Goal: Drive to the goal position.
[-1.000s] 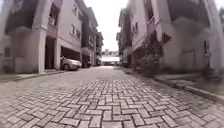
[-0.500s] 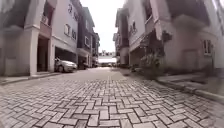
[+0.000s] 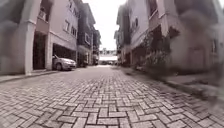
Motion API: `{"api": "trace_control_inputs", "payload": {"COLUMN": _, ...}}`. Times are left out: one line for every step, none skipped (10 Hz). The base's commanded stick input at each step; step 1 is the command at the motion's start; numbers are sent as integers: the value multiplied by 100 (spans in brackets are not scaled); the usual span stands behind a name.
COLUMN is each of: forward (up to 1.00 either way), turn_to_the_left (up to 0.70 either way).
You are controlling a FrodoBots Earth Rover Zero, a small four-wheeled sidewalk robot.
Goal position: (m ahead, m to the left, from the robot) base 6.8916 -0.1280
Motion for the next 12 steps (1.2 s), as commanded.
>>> {"api": "trace_control_inputs", "payload": {"forward": 100, "turn_to_the_left": 0}}
{"api": "trace_control_inputs", "payload": {"forward": 100, "turn_to_the_left": 0}}
{"api": "trace_control_inputs", "payload": {"forward": 100, "turn_to_the_left": 0}}
{"api": "trace_control_inputs", "payload": {"forward": 100, "turn_to_the_left": 0}}
{"api": "trace_control_inputs", "payload": {"forward": 100, "turn_to_the_left": 0}}
{"api": "trace_control_inputs", "payload": {"forward": 100, "turn_to_the_left": 0}}
{"api": "trace_control_inputs", "payload": {"forward": 100, "turn_to_the_left": 0}}
{"api": "trace_control_inputs", "payload": {"forward": 100, "turn_to_the_left": 0}}
{"api": "trace_control_inputs", "payload": {"forward": 100, "turn_to_the_left": 0}}
{"api": "trace_control_inputs", "payload": {"forward": 100, "turn_to_the_left": 0}}
{"api": "trace_control_inputs", "payload": {"forward": 100, "turn_to_the_left": 0}}
{"api": "trace_control_inputs", "payload": {"forward": 100, "turn_to_the_left": 0}}
